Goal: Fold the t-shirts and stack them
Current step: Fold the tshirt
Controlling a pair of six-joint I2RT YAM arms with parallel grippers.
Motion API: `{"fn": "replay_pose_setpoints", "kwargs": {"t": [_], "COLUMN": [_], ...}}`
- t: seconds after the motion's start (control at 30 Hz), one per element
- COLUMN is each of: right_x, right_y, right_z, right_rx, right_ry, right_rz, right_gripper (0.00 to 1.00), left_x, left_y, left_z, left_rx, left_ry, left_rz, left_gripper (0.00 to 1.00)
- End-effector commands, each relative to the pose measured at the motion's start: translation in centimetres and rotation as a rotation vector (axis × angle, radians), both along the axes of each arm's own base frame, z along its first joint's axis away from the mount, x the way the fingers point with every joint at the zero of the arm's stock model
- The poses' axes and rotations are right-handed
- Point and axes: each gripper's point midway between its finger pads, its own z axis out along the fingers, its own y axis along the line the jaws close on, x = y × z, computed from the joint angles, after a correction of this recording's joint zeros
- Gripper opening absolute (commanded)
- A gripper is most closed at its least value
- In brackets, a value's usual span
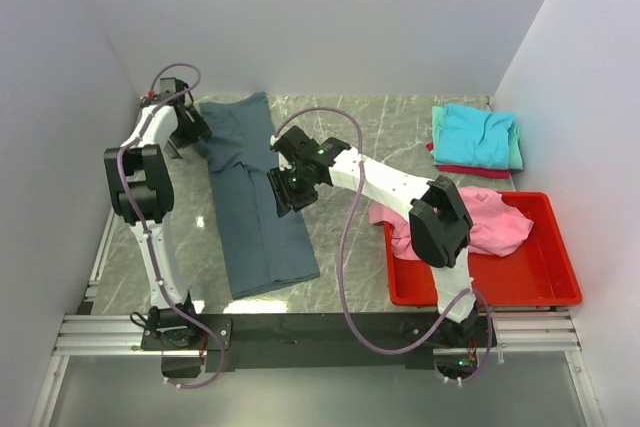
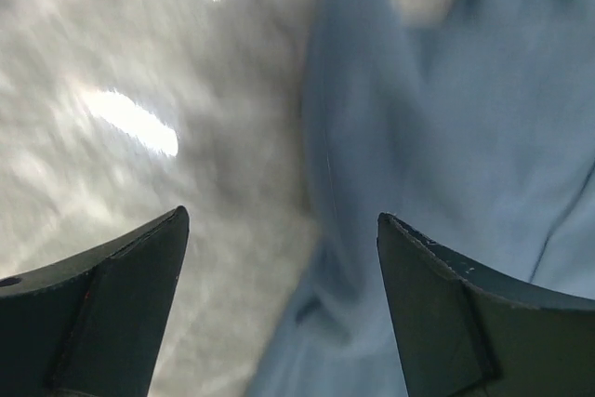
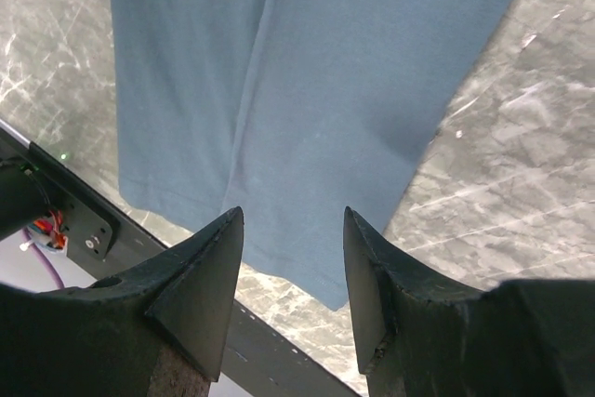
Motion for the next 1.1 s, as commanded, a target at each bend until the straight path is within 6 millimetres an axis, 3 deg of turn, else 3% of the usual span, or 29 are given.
{"fn": "replay_pose_setpoints", "kwargs": {"t": [0.0, 0.1, 0.13, 0.17, 0.23, 0.3, 0.33, 0.4, 0.43, 0.47, 0.53, 0.57, 0.63, 0.67, 0.73, 0.87, 1.07], "right_x": [2.7, 3.4, 3.1, 2.9, 2.2, 1.6, 1.0, 0.3, -0.3, -0.7, -2.1, -2.8, -4.3, -4.7, -6.0, -7.6, -9.5], "right_y": [-0.7, -2.0, -2.6, -2.8, -3.3, -3.3, -3.8, -4.1, -4.6, -4.7, -5.2, -5.2, -5.7, -5.6, -6.2, -6.4, -5.5], "right_z": [0.3, -0.5, -1.4, -1.7, -2.7, -3.0, -3.7, -3.8, -4.5, -4.6, -5.3, -5.5, -6.1, -6.2, -6.7, -7.1, -7.1], "right_rx": [0.005, -0.007, -0.023, -0.023, -0.031, -0.022, -0.038, -0.034, -0.047, -0.047, -0.062, -0.066, -0.075, -0.07, -0.073, -0.058, -0.052], "right_ry": [-0.03, -0.024, -0.008, 0.001, 0.017, 0.036, 0.053, 0.063, 0.08, 0.086, 0.107, 0.11, 0.132, 0.135, 0.157, 0.173, 0.181], "right_rz": [-0.049, -0.08, -0.084, -0.082, -0.079, -0.077, -0.075, -0.073, -0.071, -0.068, -0.059, -0.052, -0.051, -0.057, -0.058, -0.058, -0.016], "right_gripper": [0.54, 0.54, 0.54, 0.54, 0.54, 0.54, 0.54, 0.54, 0.54, 0.54, 0.54, 0.54, 0.54, 0.54, 0.54, 0.54, 0.54], "left_x": [-0.6, -3.1, -3.6, -5.1, -6.3, -8.4, -9.1, -11.7, -12.6, -14.5, -16.4, -18.2, -20.1, -21.7, -23.3, -27.5, -31.8], "left_y": [-5.3, -7.3, -8.0, -8.8, -9.1, -9.1, -9.0, -9.2, -9.2, -9.2, -9.3, -9.6, -10.0, -10.5, -11.3, -13.6, -14.3], "left_z": [5.0, 4.3, 5.3, 4.0, 4.6, 3.5, 4.3, 3.3, 4.3, 3.0, 4.0, 2.8, 3.5, 2.6, 3.1, 1.6, 0.9], "left_rx": [-0.068, -0.089, -0.093, -0.103, -0.104, -0.099, -0.094, -0.09, -0.089, -0.086, -0.1, -0.109, -0.129, -0.137, -0.169, -0.212, -0.218], "left_ry": [-0.12, -0.098, -0.126, -0.09, -0.097, -0.055, -0.067, -0.027, -0.051, -0.009, -0.036, -0.001, -0.025, 0.003, -0.013, 0.03, 0.073], "left_rz": [-0.118, -0.141, -0.148, -0.161, -0.161, -0.156, -0.152, -0.151, -0.146, -0.141, -0.124, -0.121, -0.107, -0.111, -0.096, -0.101, -0.049], "left_gripper": [0.88, 0.89, 0.89, 0.9, 0.9, 0.91, 0.91, 0.91, 0.92, 0.93, 0.93, 0.93, 0.93, 0.92, 0.91, 0.9, 0.88]}}
